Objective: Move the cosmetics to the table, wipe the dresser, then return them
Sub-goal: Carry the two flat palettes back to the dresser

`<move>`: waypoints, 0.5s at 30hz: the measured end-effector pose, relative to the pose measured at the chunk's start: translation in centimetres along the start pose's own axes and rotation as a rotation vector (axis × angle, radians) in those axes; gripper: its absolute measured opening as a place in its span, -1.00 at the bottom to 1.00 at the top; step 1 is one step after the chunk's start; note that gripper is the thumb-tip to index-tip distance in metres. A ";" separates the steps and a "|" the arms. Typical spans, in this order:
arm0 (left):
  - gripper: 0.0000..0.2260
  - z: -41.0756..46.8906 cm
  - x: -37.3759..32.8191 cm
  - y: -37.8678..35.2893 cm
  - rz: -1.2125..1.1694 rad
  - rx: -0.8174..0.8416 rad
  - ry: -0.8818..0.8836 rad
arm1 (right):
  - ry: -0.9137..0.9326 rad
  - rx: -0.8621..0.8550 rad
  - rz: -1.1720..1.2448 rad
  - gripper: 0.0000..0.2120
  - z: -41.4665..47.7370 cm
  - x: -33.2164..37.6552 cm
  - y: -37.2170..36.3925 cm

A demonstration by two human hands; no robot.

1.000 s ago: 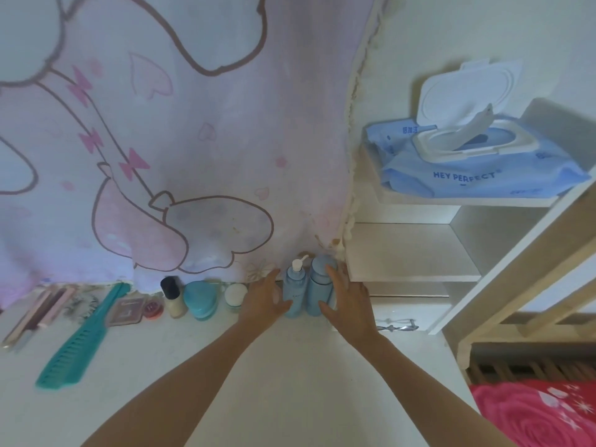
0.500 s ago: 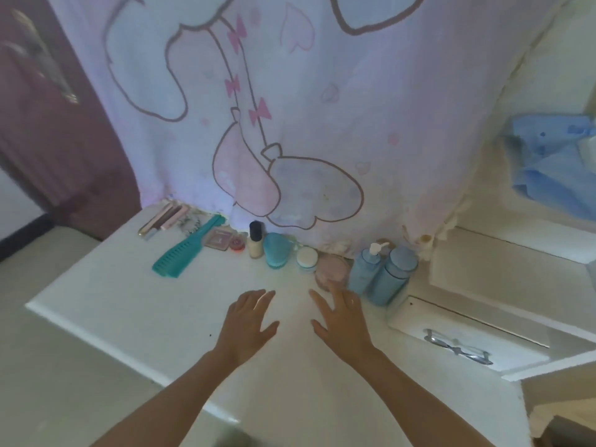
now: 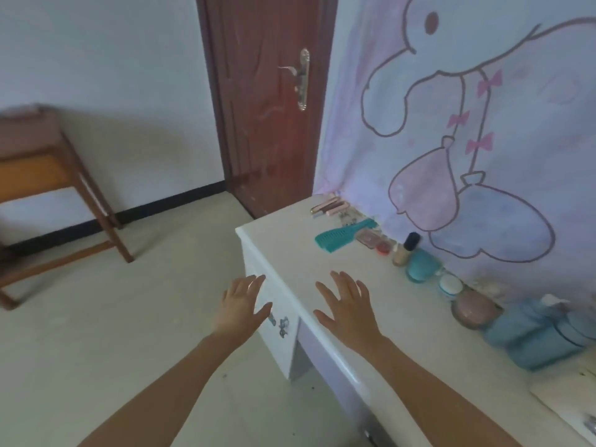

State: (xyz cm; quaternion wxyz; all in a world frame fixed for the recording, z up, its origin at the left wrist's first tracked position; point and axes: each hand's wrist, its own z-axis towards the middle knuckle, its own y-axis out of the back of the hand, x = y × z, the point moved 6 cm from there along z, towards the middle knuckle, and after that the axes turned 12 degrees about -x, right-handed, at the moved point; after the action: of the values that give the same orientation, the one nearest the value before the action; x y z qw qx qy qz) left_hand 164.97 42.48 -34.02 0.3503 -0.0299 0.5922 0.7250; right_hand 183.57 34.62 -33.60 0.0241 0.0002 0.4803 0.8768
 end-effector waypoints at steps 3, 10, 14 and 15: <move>-0.22 -3.7 6.1 5.8 0.055 -0.060 0.081 | 0.070 -0.017 0.075 -0.58 1.7 7.9 0.0; -0.24 -13.3 18.0 19.8 0.181 -0.222 0.303 | 0.337 -0.121 0.253 -0.59 4.8 27.0 1.5; -0.38 -18.4 23.3 27.9 0.257 -0.355 0.420 | 0.474 -0.178 0.328 -0.57 7.3 37.2 3.2; -0.47 -19.4 24.4 29.7 0.274 -0.389 0.441 | 0.509 -0.187 0.341 -0.56 8.0 39.5 3.9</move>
State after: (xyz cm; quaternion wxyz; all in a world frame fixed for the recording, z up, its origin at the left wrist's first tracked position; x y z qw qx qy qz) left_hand 123.25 35.37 -26.12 0.1005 -0.1730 0.5026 0.8411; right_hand 144.18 40.91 -26.93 -0.2443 -0.1408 0.3811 0.8805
